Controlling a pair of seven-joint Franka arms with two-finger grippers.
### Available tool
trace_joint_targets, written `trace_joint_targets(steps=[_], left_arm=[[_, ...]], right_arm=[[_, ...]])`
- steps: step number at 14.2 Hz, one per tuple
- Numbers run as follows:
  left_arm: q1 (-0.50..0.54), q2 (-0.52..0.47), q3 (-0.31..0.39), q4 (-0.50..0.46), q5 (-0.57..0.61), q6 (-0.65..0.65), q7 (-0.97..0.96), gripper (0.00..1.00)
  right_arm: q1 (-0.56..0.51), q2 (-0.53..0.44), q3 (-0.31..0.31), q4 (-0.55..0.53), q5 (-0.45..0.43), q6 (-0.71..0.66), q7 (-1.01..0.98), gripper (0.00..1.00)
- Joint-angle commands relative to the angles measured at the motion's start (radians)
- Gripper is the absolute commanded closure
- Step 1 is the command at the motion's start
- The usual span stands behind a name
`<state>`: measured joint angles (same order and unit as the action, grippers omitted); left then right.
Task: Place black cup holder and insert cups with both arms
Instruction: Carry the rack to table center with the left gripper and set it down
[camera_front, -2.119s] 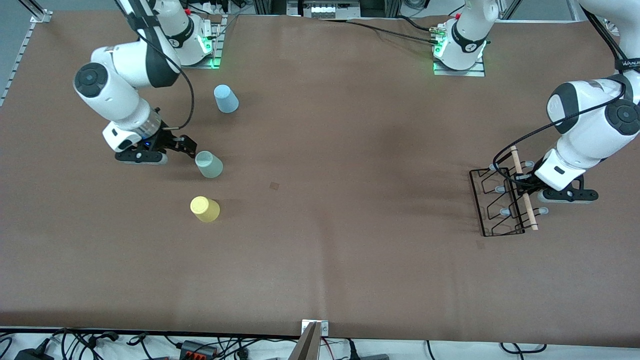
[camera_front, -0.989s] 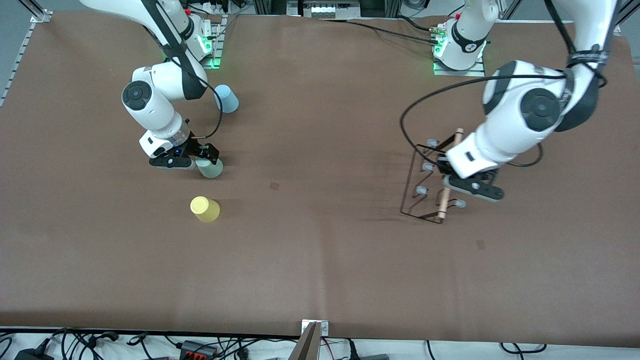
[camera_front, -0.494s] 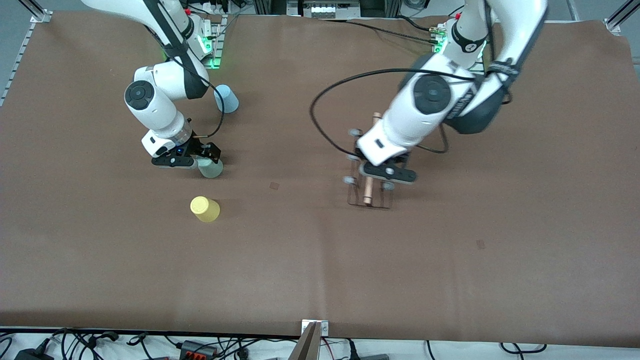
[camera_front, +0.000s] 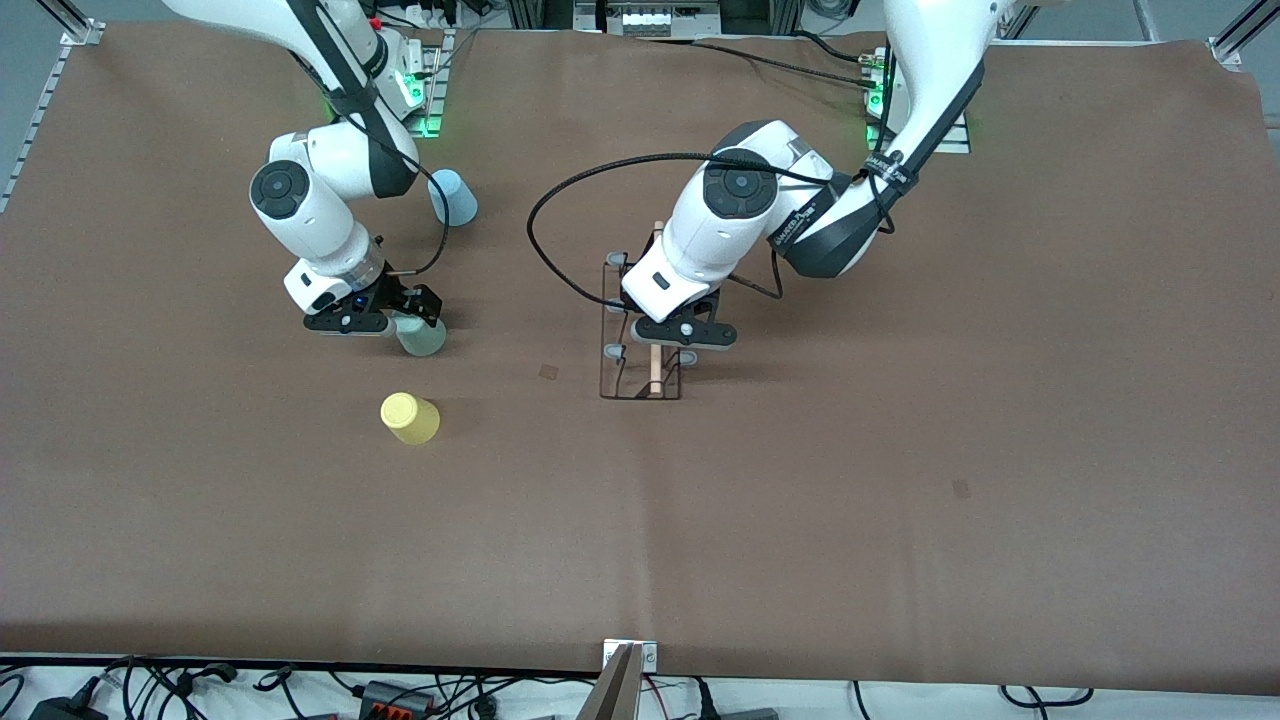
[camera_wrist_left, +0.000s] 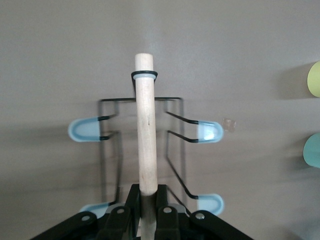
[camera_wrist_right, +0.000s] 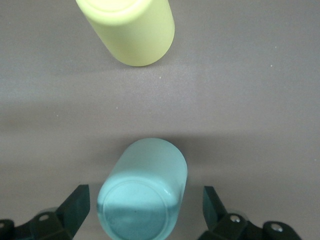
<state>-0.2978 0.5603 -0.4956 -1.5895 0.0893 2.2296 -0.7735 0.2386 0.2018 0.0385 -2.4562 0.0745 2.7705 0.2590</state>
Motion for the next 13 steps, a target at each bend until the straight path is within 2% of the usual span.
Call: trace_joint_targets(steps=[1, 9, 10, 11, 13], left_arm=[[-0.011, 0.001, 0.006, 0.039, 0.024, -0.004, -0.024, 0.99], [-0.026, 0.004, 0.008, 0.028, 0.061, -0.004, -0.026, 0.99], [-0.030, 0.012, 0.008, 0.028, 0.061, -0.004, -0.035, 0.99], [-0.038, 0.018, 0.008, 0.029, 0.061, -0.002, -0.041, 0.99], [-0.047, 0.029, 0.008, 0.029, 0.063, 0.010, -0.062, 0.98]], right_arm=[[0.001, 0.016, 0.000, -0.014, 0.010, 0.057, -0.004, 0.00], [0.001, 0.037, 0.000, -0.010, 0.010, 0.081, -0.010, 0.00], [0.001, 0.037, 0.000, -0.010, 0.010, 0.081, -0.010, 0.03], [0.002, 0.039, 0.000, -0.009, 0.010, 0.081, -0.010, 0.14], [0.002, 0.037, 0.000, -0.009, 0.010, 0.081, -0.014, 0.53]])
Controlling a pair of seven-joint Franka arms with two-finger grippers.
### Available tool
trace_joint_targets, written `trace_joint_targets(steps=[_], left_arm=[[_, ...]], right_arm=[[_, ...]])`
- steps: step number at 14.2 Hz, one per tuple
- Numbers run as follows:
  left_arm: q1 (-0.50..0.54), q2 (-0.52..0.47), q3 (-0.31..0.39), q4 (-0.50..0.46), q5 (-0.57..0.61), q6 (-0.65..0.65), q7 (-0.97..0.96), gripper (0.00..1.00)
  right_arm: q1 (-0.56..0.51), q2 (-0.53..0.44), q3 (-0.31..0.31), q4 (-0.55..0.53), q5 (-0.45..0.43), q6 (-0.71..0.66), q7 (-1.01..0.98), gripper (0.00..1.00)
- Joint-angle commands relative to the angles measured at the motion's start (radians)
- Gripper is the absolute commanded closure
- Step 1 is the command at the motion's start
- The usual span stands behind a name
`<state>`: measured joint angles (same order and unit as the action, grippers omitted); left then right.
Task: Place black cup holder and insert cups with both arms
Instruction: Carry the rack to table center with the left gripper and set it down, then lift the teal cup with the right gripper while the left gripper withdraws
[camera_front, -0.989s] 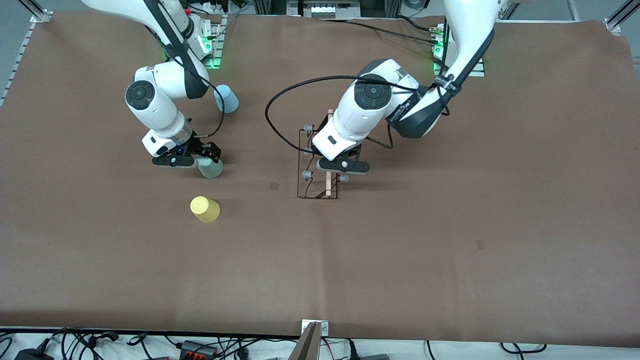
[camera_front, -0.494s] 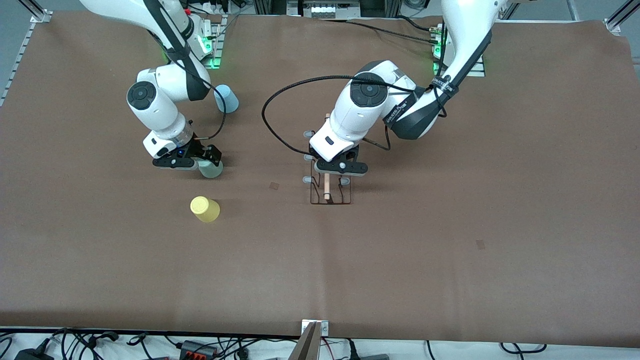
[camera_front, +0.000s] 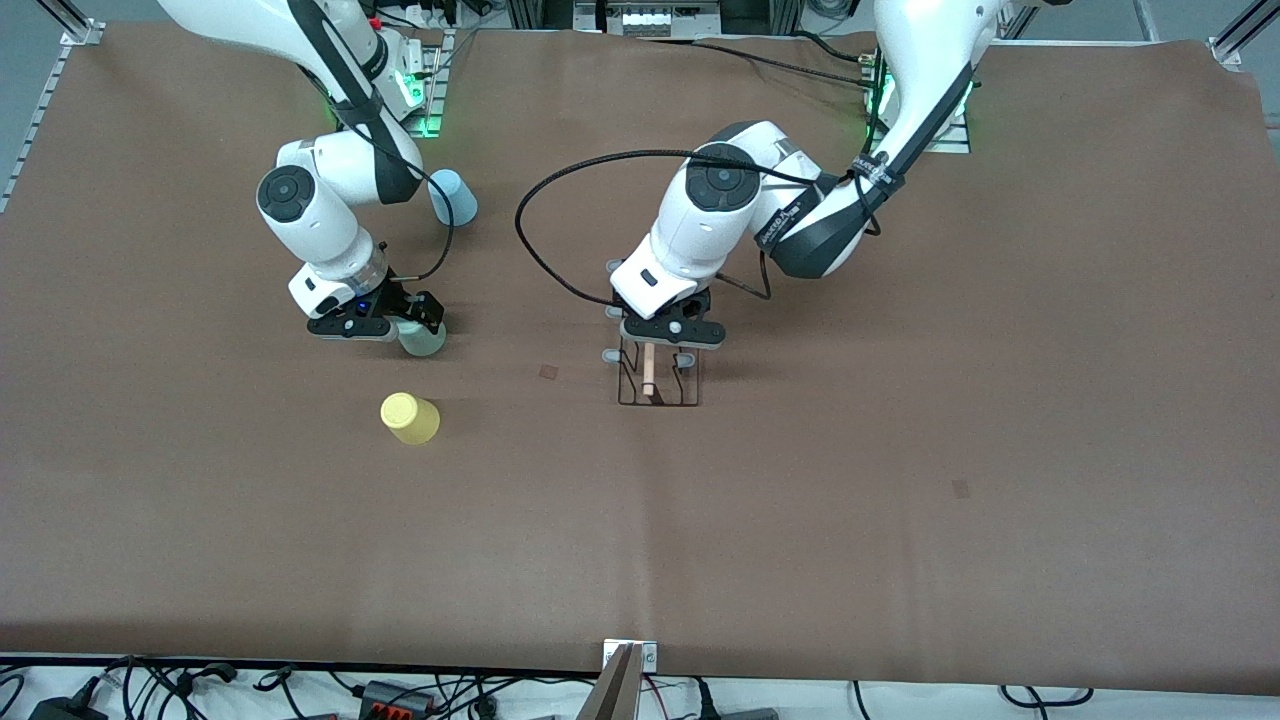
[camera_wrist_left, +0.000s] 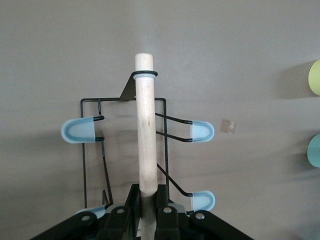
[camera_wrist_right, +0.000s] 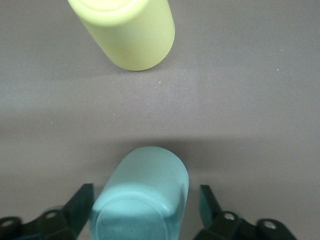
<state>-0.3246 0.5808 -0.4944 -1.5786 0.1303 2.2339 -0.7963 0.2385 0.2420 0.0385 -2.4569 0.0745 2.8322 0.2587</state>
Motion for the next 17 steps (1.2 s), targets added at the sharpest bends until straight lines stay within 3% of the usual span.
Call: trace_joint_targets(steps=[1, 2, 3, 4, 5, 10, 14, 15, 17], left_arm=[[-0.021, 0.010, 0.007, 0.019, 0.022, 0.009, -0.049, 0.96], [-0.021, 0.010, 0.007, 0.019, 0.022, 0.009, -0.050, 0.90], [-0.017, 0.010, 0.008, 0.019, 0.023, 0.007, -0.050, 0.64], [-0.014, 0.010, 0.013, 0.017, 0.038, 0.007, -0.047, 0.07], [-0.013, 0.007, 0.011, 0.017, 0.082, 0.003, -0.049, 0.00], [0.045, -0.059, 0.008, 0.025, 0.117, -0.121, 0.033, 0.00], [0.157, -0.172, 0.007, 0.028, 0.115, -0.311, 0.364, 0.00], [0.197, -0.205, 0.007, 0.026, 0.117, -0.367, 0.459, 0.00], [0.292, -0.264, 0.001, 0.025, 0.115, -0.472, 0.654, 0.00]], right_arm=[[0.002, -0.004, 0.000, -0.005, 0.008, 0.016, -0.028, 0.67], [0.002, -0.007, 0.000, -0.001, 0.008, 0.012, -0.054, 0.85], [0.002, -0.013, 0.000, 0.003, 0.008, 0.001, -0.067, 0.97], [0.001, -0.023, 0.000, 0.004, 0.008, -0.017, -0.075, 1.00], [-0.002, -0.042, -0.002, 0.009, 0.010, -0.049, -0.087, 1.00], [-0.050, -0.252, -0.005, 0.023, 0.008, -0.377, -0.170, 1.00], [-0.051, -0.326, 0.004, 0.032, 0.008, -0.442, -0.136, 1.00], [-0.051, -0.340, 0.020, 0.039, 0.010, -0.453, -0.100, 1.00], [-0.054, -0.369, 0.118, 0.064, 0.010, -0.483, 0.056, 1.00]])
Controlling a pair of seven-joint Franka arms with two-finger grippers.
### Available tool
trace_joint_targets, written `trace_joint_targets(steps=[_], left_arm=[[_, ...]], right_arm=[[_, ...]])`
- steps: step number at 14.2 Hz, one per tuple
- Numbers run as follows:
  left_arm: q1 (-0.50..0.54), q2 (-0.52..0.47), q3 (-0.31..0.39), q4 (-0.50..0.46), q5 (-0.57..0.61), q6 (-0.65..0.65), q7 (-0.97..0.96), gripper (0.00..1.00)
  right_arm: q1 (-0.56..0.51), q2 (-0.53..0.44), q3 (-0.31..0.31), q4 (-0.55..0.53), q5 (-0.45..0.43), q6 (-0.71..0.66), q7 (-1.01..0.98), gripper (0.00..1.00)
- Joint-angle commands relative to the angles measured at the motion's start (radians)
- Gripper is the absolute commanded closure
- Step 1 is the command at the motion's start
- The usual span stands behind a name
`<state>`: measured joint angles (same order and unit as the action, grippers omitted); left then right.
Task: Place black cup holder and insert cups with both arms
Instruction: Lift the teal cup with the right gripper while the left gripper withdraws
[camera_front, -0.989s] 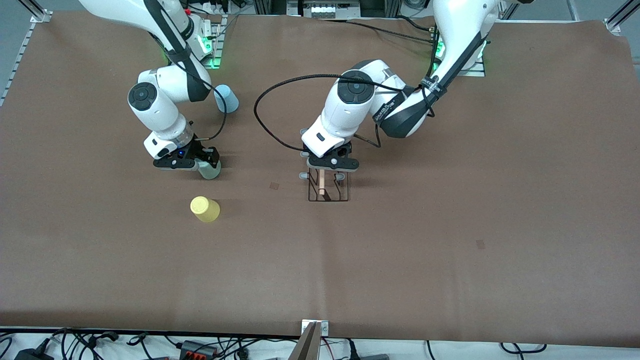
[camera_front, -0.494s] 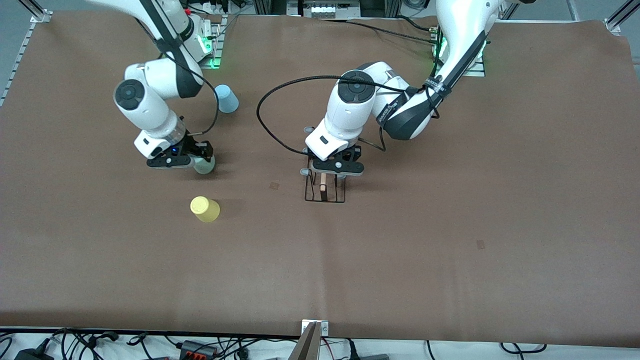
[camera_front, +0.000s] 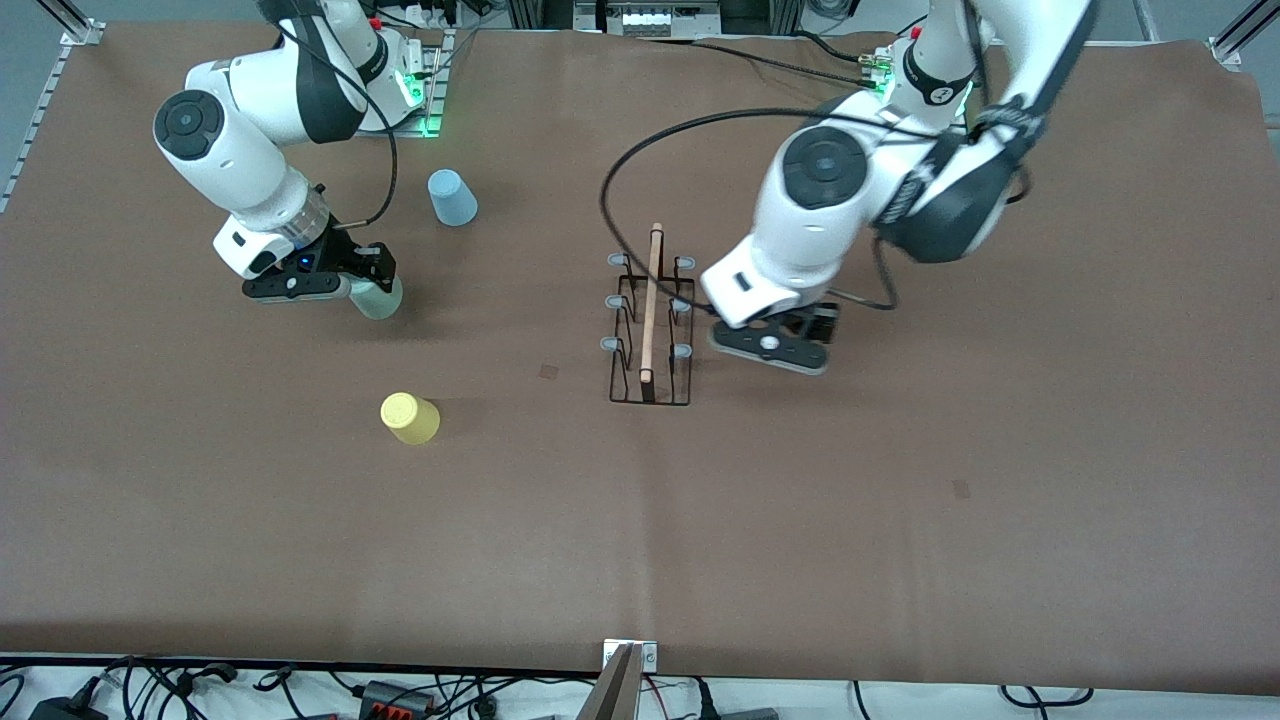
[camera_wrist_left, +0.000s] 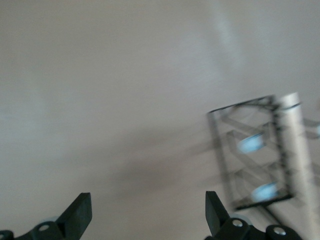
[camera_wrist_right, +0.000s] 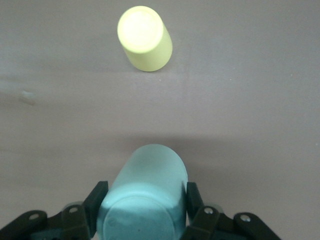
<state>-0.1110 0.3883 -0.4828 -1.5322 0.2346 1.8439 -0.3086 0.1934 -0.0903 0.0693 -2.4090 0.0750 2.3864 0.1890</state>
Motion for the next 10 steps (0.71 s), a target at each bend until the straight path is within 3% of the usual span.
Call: trace_joint_targets(steps=[1, 3, 6, 8, 10], left_arm=[[0.124, -0.112, -0.013, -0.031, 0.008, -0.122, 0.252, 0.00], [0.210, -0.185, -0.017, -0.072, -0.014, -0.156, 0.330, 0.00], [0.293, -0.285, -0.020, -0.126, -0.104, -0.260, 0.374, 0.00], [0.359, -0.299, -0.017, -0.103, -0.144, -0.333, 0.419, 0.00], [0.448, -0.295, -0.011, -0.047, -0.208, -0.383, 0.539, 0.00]], right_arm=[[-0.008, -0.037, 0.139, 0.055, 0.009, -0.074, 0.256, 1.00], [0.000, -0.022, 0.237, 0.154, 0.009, -0.148, 0.480, 1.00], [0.029, 0.050, 0.363, 0.270, 0.009, -0.151, 0.764, 1.00], [0.064, 0.108, 0.406, 0.319, 0.008, -0.110, 0.915, 1.00], [0.130, 0.144, 0.408, 0.324, 0.002, -0.034, 1.016, 1.00]])
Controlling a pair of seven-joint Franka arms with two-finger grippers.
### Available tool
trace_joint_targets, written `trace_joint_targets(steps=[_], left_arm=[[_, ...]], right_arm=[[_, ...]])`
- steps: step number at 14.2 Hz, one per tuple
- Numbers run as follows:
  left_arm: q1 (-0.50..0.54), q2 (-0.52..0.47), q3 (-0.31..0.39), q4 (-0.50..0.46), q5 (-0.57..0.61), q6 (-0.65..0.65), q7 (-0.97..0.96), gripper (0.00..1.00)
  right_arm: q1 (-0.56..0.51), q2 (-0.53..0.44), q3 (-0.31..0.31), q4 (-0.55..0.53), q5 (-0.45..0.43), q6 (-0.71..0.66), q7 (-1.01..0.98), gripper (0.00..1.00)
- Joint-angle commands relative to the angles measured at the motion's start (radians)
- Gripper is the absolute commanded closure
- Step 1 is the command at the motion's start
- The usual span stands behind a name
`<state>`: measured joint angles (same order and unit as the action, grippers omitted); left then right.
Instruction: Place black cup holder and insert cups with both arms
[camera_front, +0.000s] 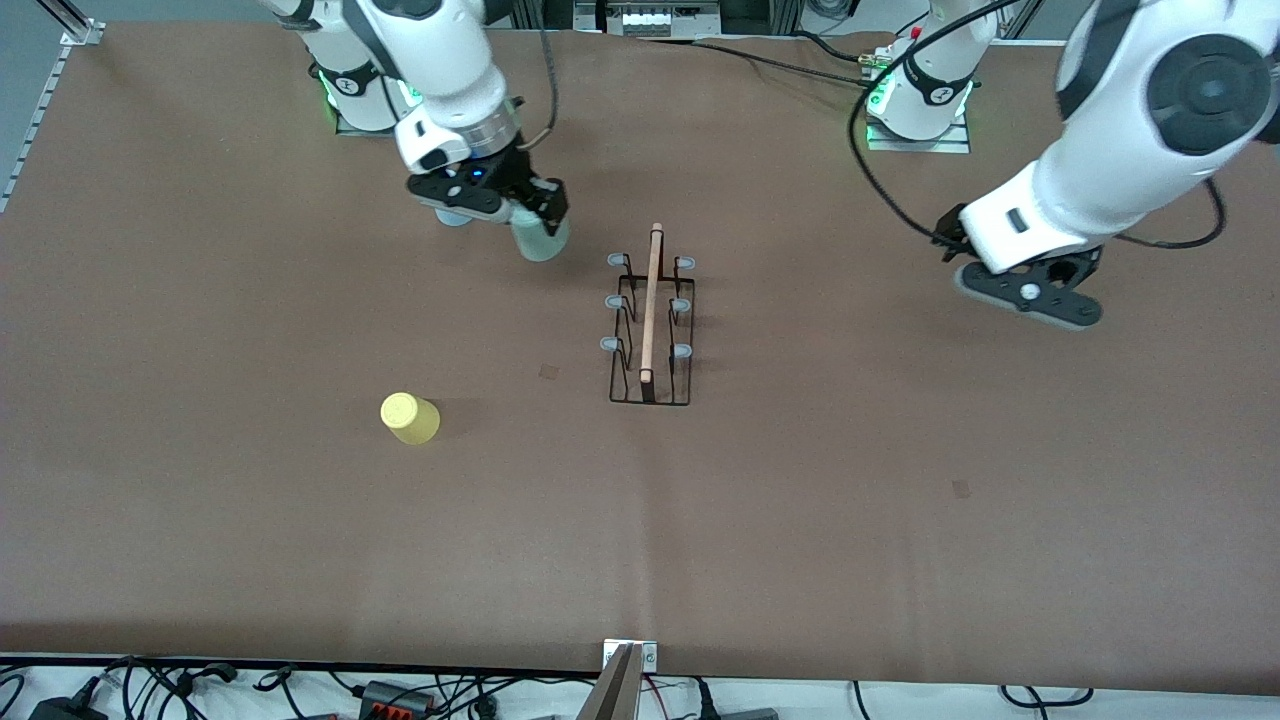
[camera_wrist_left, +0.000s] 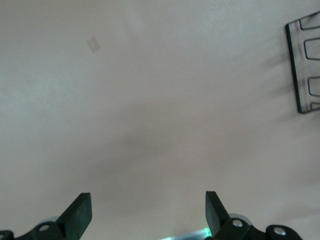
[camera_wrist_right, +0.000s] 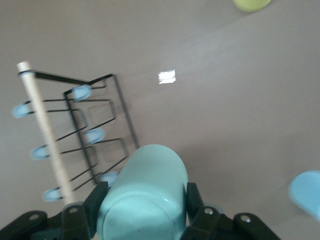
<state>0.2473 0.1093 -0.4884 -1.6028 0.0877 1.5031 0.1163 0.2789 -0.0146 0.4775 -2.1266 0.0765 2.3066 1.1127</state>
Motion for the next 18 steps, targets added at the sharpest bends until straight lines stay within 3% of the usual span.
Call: trace_joint_targets(steps=[1, 4, 8, 11, 13, 16, 17, 18], left_arm=[[0.131, -0.010, -0.006, 0.053, -0.065, -0.059, 0.188, 0.00], [0.161, 0.015, 0.004, 0.093, -0.039, -0.061, 0.177, 0.00], [0.228, 0.071, 0.031, 0.115, -0.039, -0.025, 0.100, 0.00], [0.178, 0.067, 0.135, 0.118, -0.052, 0.014, 0.102, 0.00], [0.162, 0.044, 0.157, 0.107, -0.089, 0.028, 0.100, 0.00], [-0.085, 0.007, 0.417, 0.084, -0.138, 0.029, 0.102, 0.00], [-0.100, 0.010, 0.445, 0.084, -0.170, 0.031, 0.103, 0.00], [-0.098, 0.013, 0.453, 0.083, -0.193, 0.031, 0.103, 0.00]], right_arm=[[0.069, 0.093, 0.000, 0.042, -0.026, 0.074, 0.139, 1.00], [0.095, 0.156, 0.000, 0.043, -0.165, 0.105, 0.254, 1.00], [0.097, 0.185, 0.000, 0.043, -0.179, 0.128, 0.256, 1.00], [0.103, 0.194, 0.000, 0.057, -0.179, 0.132, 0.257, 1.00], [0.106, 0.214, 0.000, 0.068, -0.179, 0.137, 0.257, 1.00], [0.132, 0.252, 0.000, 0.091, -0.181, 0.140, 0.259, 0.99], [0.132, 0.258, 0.000, 0.093, -0.188, 0.140, 0.259, 0.89], [0.131, 0.262, 0.000, 0.097, -0.187, 0.137, 0.266, 0.52]])
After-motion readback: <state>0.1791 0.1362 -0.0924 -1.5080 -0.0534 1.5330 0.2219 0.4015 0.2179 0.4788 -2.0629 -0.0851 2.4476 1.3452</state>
